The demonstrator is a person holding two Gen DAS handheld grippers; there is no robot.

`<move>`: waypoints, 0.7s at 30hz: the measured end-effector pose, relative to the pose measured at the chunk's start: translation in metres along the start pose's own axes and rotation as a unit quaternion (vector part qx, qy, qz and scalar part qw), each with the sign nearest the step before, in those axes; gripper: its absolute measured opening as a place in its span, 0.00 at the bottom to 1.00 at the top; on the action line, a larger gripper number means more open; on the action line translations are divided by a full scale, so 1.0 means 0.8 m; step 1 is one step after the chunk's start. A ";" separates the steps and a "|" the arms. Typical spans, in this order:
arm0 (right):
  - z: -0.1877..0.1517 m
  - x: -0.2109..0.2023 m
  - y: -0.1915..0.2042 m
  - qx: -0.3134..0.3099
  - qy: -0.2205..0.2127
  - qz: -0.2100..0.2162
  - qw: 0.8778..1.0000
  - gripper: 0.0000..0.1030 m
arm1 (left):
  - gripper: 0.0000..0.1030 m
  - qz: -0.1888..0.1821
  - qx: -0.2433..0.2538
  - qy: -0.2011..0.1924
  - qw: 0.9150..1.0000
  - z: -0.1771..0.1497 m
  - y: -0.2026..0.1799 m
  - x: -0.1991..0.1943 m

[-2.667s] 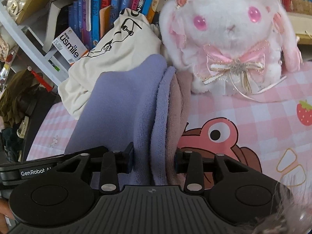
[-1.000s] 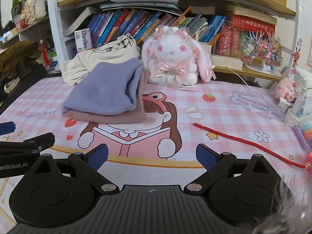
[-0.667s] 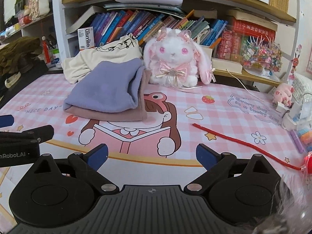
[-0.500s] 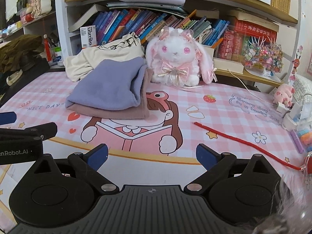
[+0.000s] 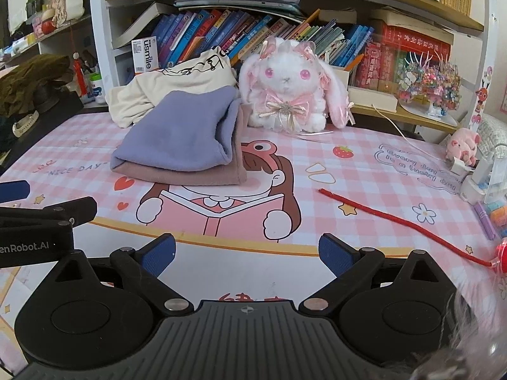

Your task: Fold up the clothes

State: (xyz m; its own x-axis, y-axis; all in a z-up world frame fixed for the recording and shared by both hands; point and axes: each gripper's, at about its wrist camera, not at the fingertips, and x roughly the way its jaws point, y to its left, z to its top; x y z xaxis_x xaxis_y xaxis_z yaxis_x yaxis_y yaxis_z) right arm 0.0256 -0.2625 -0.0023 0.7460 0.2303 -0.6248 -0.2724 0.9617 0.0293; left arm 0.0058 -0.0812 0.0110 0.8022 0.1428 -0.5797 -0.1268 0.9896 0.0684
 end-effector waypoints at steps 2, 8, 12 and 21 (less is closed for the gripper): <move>0.000 0.000 0.000 0.000 0.000 0.001 1.000 0.95 | 0.98 0.000 -0.001 0.000 1.000 0.000 0.000 0.000; -0.001 -0.001 0.002 0.000 0.000 0.003 1.000 0.95 | 0.98 0.000 -0.005 0.008 1.000 -0.002 0.003 0.001; -0.001 0.001 0.004 0.000 0.002 0.006 1.000 0.95 | 0.99 0.000 -0.007 0.011 1.000 -0.003 0.004 0.002; 0.000 0.005 0.004 0.003 0.008 0.008 1.000 0.95 | 1.00 -0.001 -0.006 0.016 1.000 -0.003 0.004 0.004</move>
State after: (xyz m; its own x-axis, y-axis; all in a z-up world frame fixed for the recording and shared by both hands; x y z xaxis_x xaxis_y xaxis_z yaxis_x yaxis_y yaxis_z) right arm 0.0279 -0.2587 -0.0051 0.7321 0.2442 -0.6360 -0.2806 0.9588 0.0451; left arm 0.0068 -0.0772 0.0072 0.7829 0.1400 -0.6062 -0.1329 0.9895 0.0569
